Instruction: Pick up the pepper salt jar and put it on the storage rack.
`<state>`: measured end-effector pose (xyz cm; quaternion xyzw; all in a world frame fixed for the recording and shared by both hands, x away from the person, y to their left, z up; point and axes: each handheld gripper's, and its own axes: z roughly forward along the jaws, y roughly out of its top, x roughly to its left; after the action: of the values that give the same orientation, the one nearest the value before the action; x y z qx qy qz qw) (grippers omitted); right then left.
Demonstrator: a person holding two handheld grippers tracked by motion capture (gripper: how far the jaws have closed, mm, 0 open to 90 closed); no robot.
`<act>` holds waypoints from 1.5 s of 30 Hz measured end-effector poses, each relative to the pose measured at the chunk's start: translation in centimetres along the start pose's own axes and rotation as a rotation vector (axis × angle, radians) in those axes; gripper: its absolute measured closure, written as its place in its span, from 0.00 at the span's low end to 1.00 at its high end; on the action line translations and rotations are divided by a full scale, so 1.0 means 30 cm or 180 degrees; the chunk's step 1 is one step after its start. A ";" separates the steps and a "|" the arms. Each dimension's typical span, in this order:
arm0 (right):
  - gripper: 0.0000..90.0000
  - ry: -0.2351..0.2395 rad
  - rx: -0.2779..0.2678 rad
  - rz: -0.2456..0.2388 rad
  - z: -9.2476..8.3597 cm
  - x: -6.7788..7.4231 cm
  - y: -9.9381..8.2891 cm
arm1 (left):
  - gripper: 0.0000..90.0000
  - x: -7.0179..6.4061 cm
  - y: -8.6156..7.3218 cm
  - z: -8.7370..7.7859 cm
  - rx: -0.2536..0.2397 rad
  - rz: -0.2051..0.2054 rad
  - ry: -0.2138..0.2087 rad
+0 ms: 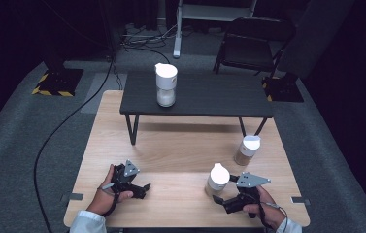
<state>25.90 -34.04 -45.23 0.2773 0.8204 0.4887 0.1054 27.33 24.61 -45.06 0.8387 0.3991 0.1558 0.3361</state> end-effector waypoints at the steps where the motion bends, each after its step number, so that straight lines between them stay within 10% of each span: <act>1: 0.03 0.0012 -0.0030 0.0038 0.006 -0.003 0.000 | 0.00 0.000 0.000 0.000 -0.0002 -0.0001 -0.0001; 16: 0.27 0.0053 -0.0367 0.0270 0.036 -0.013 -0.040 | 0.00 0.000 0.000 0.000 0.0001 0.0000 0.0000; 24: 0.32 -0.0103 -0.0371 -0.0010 0.026 0.023 -0.028 | 0.00 0.000 0.000 0.000 -0.0001 0.0000 0.0000; 45: 0.33 -0.0499 -0.0401 0.0022 -0.003 0.080 -0.003 | 0.00 0.000 0.000 0.000 -0.0002 0.0000 -0.0001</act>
<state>23.86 -32.80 -45.02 0.3104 0.7764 0.5165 0.1848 27.33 24.62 -45.06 0.8386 0.3991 0.1558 0.3364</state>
